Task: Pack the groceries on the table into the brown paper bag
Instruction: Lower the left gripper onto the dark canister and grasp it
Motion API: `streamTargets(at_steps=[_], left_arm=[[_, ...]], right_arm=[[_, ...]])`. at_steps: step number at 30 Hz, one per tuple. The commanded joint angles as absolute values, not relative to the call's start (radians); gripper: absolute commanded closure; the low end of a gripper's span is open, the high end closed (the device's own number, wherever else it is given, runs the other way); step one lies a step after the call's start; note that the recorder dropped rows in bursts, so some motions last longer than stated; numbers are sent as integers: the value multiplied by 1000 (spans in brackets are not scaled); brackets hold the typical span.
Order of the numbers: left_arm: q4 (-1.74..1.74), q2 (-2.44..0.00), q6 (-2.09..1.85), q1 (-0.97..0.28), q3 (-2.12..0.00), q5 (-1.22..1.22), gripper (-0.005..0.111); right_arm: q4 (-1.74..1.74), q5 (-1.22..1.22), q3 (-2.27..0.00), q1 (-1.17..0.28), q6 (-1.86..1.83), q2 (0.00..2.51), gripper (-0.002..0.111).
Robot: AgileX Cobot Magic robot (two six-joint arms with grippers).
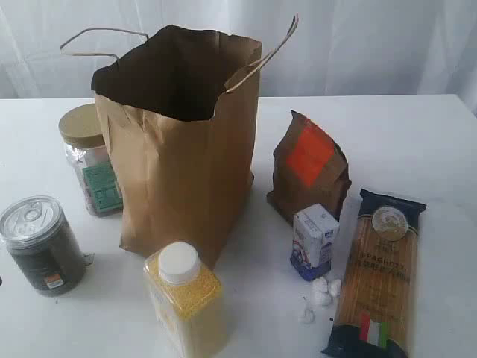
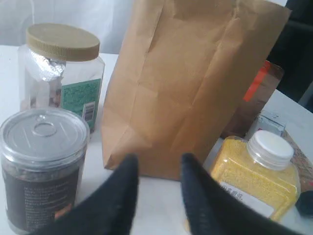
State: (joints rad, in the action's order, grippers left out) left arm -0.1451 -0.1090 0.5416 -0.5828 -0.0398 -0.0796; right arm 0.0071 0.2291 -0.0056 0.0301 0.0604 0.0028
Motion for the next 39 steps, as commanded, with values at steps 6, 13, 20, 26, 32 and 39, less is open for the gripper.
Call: streamTargets(at_steps=[6,13,20,26,32,39], left_arm=[[-141,-147,448,-581,-410,525,5],[-143,-365,385,-581,-709,970,5],[-148,-606,303,-581,-828,1015,5],[-119,-832,292,-581,-841,997,5],[-75,-902,285,-581,-842,940,5],[-195,-898,277,-581,-851,898,1]], right_arm=[[8,222,0,27,63,0,108],[8,222,0,27,63,0,108],[8,222,0,27,63,0,108],[8,222,0,27,63,0,108],[8,222,0,27,63,0,108],[8,222,0,27,63,0,108]])
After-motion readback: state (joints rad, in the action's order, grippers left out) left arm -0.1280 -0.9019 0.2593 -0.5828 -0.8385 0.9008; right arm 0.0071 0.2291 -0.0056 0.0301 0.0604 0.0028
